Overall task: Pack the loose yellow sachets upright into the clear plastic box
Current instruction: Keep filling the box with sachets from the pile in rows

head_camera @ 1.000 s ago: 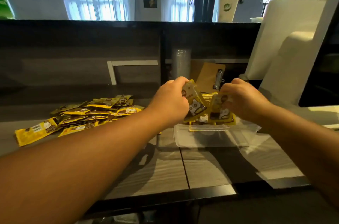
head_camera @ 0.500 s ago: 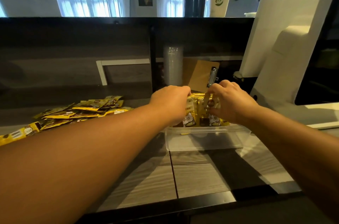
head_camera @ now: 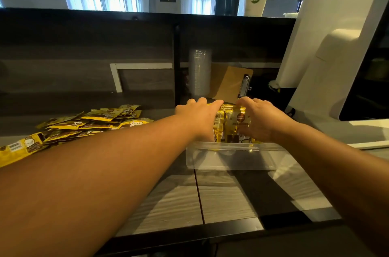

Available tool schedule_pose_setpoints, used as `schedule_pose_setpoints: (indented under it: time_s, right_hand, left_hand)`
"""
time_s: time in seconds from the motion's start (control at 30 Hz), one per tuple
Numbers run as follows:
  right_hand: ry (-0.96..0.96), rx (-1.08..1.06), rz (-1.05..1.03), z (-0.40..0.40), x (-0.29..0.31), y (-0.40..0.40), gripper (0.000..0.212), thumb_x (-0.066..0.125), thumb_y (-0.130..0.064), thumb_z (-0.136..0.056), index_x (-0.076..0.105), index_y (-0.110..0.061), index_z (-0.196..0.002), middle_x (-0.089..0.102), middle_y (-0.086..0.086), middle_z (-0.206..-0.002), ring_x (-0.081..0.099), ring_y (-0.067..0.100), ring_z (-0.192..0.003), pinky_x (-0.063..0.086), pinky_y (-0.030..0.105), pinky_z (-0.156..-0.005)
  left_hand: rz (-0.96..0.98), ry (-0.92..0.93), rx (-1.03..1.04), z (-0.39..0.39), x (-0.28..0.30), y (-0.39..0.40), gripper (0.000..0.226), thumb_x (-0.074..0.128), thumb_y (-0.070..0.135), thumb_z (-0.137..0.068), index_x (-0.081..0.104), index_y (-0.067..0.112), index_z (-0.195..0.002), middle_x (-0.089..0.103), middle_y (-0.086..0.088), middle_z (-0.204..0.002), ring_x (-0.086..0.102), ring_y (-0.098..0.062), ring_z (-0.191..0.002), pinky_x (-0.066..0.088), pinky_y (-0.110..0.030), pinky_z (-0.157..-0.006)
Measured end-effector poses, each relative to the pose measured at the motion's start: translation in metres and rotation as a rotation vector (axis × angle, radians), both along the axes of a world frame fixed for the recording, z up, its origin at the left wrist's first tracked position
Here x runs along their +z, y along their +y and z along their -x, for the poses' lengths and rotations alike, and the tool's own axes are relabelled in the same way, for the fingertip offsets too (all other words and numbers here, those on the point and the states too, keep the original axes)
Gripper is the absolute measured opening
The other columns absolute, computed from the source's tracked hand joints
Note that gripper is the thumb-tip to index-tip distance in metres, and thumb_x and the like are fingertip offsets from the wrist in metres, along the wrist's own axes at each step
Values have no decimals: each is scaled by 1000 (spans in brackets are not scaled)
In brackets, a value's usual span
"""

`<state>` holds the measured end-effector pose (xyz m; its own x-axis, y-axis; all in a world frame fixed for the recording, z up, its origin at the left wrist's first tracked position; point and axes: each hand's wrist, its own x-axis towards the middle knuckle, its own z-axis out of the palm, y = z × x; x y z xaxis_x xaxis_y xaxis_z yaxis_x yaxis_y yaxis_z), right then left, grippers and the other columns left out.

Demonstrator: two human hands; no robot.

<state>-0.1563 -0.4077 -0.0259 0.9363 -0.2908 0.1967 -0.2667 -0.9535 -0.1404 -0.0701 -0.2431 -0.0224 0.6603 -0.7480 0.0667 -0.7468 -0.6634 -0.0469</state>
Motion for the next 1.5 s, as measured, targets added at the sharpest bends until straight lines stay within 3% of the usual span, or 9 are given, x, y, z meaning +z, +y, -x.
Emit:
schedule_pose_setpoints:
  time_s: [0.13,0.27,0.37,0.53,0.73,0.9,1.1,1.3,1.5]
  right_hand:
    - [19,29,-4,1,0,13,80,79,-37,-75,33,-31,-141,49,3,-134,48,24,-117,51,36,-91]
    - [108,31,150,2,-3,32,97,79,-55,-68,22,-30,-142,43,3,-136,44,26,-120,48,39,-95]
    - [57,7,225,-1,-5,40,89,75,-54,-72,24,-24,-138,48,6,-130,51,28,-113,51,38,-89]
    - [117,-31,192,-6,-2,46,95,77,-55,-69,20,-29,-141,46,6,-136,46,32,-122,48,52,-96]
    - [151,-70,162,-4,18,62,107,77,-58,-68,9,-39,-149,29,4,-154,16,34,-145,14,72,-109]
    - [-22,28,78,-14,36,111,81,70,-52,-80,24,-36,-145,42,3,-146,34,30,-137,16,70,-109]
    - [-52,219,195,-40,36,204,66,66,-37,-87,31,-36,-143,38,0,-147,26,26,-141,10,68,-110]
    - [-183,320,6,-60,-6,296,52,61,-19,-90,44,-27,-138,48,-2,-138,40,21,-130,40,39,-104]
    - [-331,248,-33,-61,-55,299,32,48,-35,-86,70,-24,-106,67,-5,-111,52,18,-110,45,36,-92]
  left_hand:
    - [-79,-77,20,2,2,11,111,78,59,-72,10,33,-155,41,-8,-144,43,-33,-128,46,-47,-93]
    - [-37,-117,-6,2,5,26,90,79,55,-73,30,30,-144,55,-3,-123,55,-25,-108,45,-38,-74]
    - [0,-163,9,5,2,32,79,79,47,-76,33,30,-139,58,-3,-114,57,-24,-99,45,-37,-70]
    - [-1,-102,72,3,0,34,92,81,40,-76,23,32,-148,47,-9,-135,46,-34,-124,46,-50,-90]
    - [178,0,20,5,17,53,103,79,50,-76,12,39,-154,38,-7,-149,37,-36,-137,36,-60,-105]
    - [459,-64,82,-1,21,111,74,59,51,-87,21,39,-149,46,-1,-142,46,-28,-130,41,-52,-102]
    - [447,-1,324,-16,-7,209,64,63,37,-90,33,36,-146,48,1,-141,46,-24,-129,42,-48,-103]
    - [421,-8,416,-23,-47,275,62,64,42,-89,39,32,-145,44,4,-147,38,-22,-137,34,-48,-112]
    - [504,52,318,-24,-69,294,49,54,42,-86,56,34,-134,44,7,-149,31,-18,-141,30,-46,-114]
